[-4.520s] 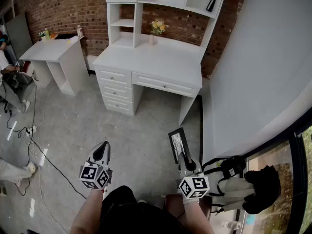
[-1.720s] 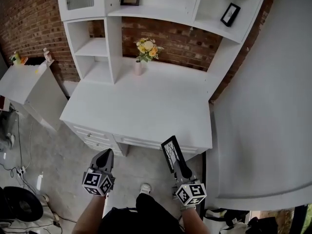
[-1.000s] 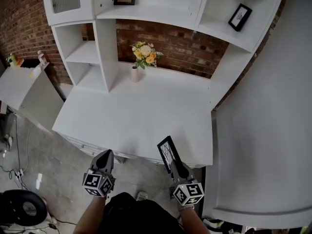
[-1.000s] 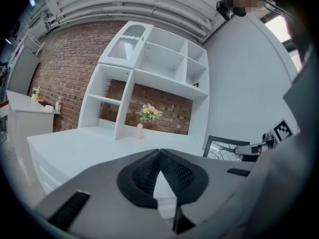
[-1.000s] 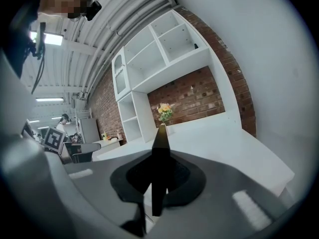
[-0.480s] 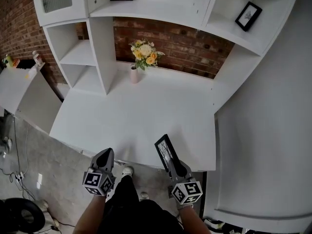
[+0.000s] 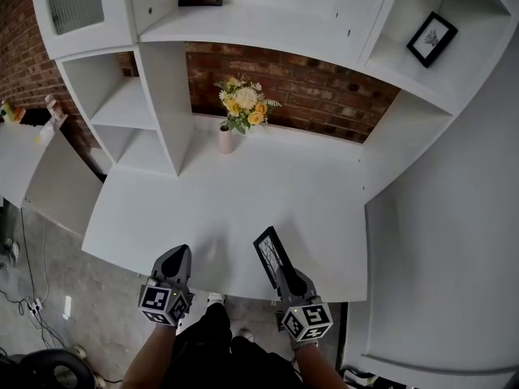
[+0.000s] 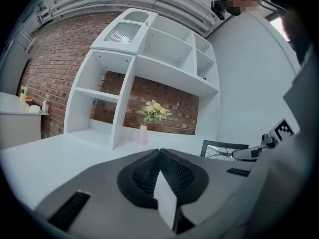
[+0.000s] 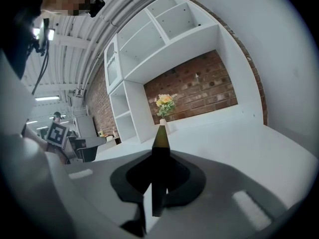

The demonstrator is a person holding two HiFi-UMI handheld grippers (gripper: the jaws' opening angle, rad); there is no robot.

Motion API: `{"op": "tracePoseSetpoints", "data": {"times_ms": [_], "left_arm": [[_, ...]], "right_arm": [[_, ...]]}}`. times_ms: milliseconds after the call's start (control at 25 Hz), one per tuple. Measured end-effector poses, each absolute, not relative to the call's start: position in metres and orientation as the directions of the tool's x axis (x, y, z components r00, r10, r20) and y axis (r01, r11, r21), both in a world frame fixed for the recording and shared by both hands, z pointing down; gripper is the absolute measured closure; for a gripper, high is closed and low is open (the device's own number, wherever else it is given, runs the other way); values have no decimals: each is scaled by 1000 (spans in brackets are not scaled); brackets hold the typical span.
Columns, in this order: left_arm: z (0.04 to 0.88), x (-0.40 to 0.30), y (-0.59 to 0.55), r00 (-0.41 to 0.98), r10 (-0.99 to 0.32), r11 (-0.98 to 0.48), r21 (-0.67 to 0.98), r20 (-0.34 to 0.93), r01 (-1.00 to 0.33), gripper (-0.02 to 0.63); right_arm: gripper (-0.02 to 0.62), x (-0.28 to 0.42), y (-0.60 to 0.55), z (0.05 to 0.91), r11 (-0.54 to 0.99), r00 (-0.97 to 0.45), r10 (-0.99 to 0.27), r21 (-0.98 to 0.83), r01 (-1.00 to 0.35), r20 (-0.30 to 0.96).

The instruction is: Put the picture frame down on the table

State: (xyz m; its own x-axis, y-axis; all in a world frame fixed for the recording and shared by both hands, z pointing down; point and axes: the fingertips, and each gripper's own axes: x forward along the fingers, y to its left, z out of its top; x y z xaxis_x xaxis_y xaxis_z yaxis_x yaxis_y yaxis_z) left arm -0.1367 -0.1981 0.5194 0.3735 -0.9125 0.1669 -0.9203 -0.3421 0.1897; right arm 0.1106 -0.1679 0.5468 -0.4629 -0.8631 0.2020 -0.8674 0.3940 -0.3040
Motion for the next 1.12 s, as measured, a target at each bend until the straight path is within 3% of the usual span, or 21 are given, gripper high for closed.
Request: {"op": "tracePoseSetpoints", "data": {"times_ms": [1120], "left_arm": [[550,-164,-289,453,-860,-401,237,236,-885,603]], "right_arm": [[573,57,-251,575,345,-437,-867,-344,-873,240]]}}
